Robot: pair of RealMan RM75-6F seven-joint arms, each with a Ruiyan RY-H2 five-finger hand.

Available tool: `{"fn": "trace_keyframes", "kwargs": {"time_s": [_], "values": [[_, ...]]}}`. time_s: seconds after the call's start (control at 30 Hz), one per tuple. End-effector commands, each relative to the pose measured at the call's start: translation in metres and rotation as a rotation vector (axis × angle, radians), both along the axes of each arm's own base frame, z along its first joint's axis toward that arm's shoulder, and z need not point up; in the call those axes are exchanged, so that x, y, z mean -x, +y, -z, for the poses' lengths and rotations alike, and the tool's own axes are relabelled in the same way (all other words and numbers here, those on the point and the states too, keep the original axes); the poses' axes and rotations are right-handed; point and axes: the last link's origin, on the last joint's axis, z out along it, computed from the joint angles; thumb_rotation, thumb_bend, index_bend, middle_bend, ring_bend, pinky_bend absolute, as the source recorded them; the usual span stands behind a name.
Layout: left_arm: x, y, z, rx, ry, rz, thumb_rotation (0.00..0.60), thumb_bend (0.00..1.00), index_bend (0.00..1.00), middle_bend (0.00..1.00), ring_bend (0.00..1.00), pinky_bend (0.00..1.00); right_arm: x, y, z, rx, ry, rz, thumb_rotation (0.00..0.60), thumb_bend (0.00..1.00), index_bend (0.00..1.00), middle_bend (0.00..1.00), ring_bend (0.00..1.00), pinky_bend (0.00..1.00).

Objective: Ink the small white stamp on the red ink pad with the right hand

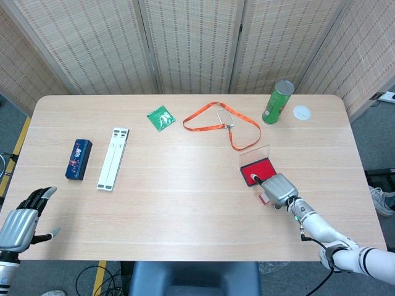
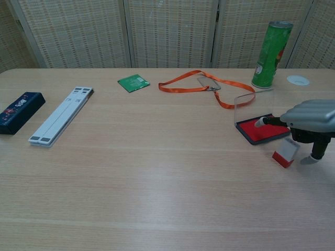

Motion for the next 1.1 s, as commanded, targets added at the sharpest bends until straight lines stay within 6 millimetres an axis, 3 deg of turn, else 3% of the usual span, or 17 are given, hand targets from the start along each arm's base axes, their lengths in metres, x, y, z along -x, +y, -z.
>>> {"fn": "trace_keyframes", "kwargs": {"time_s": [0.03, 0.3, 0.53, 0.7, 0.83, 0.9, 1.0, 1.1], "values": [[0.0, 0.0, 0.0, 0.0, 0.001, 0.0, 0.6, 0.23, 0.0, 0.14, 0.12, 0.28, -0.001, 0.003, -0.008, 0.016, 0.005, -0.004, 0.6, 0.17, 0.0, 0.91, 0.71, 0.64], [0.0, 0.001, 0.0, -0.004, -0.003, 0.0, 0.6, 0.23, 0.0, 0.14, 0.12, 0.28, -0.015, 0.028, -0.049, 0.086, -0.057, -0.024, 0.6, 0.16, 0.0, 0.89, 0.69, 0.62], [-0.001, 0.0, -0.001, -0.007, -0.004, 0.0, 0.6, 0.23, 0.0, 0.14, 0.12, 0.28, -0.01, 0.059, -0.079, 0.159, -0.158, -0.04, 0.6, 0.16, 0.0, 0.77, 0.61, 0.56], [-0.001, -0.001, -0.003, -0.015, -0.009, 0.001, 0.6, 0.23, 0.0, 0.14, 0.12, 0.28, 0.013, 0.077, -0.094, 0.34, -0.186, -0.053, 0.6, 0.16, 0.0, 0.68, 0.54, 0.5], [-0.002, -0.002, -0.004, -0.015, -0.013, 0.009, 0.6, 0.23, 0.0, 0.14, 0.12, 0.28, 0.041, 0.077, -0.1, 0.552, -0.204, -0.067, 0.6, 0.16, 0.0, 0.63, 0.51, 0.48], [-0.003, -0.004, -0.005, -0.021, -0.014, 0.014, 0.6, 0.23, 0.0, 0.14, 0.12, 0.28, 0.059, 0.079, -0.102, 0.62, -0.194, -0.038, 0.6, 0.16, 0.0, 0.56, 0.46, 0.45], [-0.003, -0.004, -0.006, -0.027, -0.017, 0.019, 0.6, 0.23, 0.0, 0.14, 0.12, 0.28, 0.077, 0.081, -0.104, 0.668, -0.173, 0.012, 0.6, 0.16, 0.0, 0.4, 0.34, 0.32], [-0.003, -0.003, -0.005, -0.023, -0.016, 0.02, 0.6, 0.23, 0.0, 0.14, 0.12, 0.28, 0.078, 0.082, -0.109, 0.683, -0.182, 0.025, 0.6, 0.16, 0.0, 0.24, 0.19, 0.21]]}}
